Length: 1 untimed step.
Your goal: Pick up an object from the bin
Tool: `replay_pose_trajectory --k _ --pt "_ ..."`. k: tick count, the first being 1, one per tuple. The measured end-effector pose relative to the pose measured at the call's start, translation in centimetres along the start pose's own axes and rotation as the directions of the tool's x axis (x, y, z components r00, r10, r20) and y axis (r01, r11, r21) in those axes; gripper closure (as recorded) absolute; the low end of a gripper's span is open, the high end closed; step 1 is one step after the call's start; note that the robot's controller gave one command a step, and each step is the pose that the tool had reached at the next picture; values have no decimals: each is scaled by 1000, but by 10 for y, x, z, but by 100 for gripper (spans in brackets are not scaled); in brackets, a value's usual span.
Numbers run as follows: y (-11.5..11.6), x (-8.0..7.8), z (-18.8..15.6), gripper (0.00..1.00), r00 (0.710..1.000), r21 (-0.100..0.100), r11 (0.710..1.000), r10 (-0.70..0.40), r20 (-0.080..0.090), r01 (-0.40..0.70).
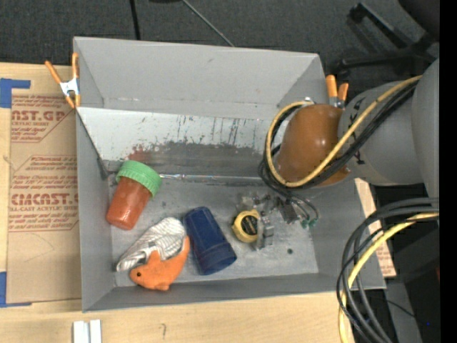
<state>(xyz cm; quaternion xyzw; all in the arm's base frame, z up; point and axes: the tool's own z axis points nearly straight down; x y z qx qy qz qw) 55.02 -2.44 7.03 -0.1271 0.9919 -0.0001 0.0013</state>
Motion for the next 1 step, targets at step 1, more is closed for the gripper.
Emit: replay_pose_trajectory --k 1 --pt "2 -18 -39 100 1000 -2 1000 -7 -5 7"
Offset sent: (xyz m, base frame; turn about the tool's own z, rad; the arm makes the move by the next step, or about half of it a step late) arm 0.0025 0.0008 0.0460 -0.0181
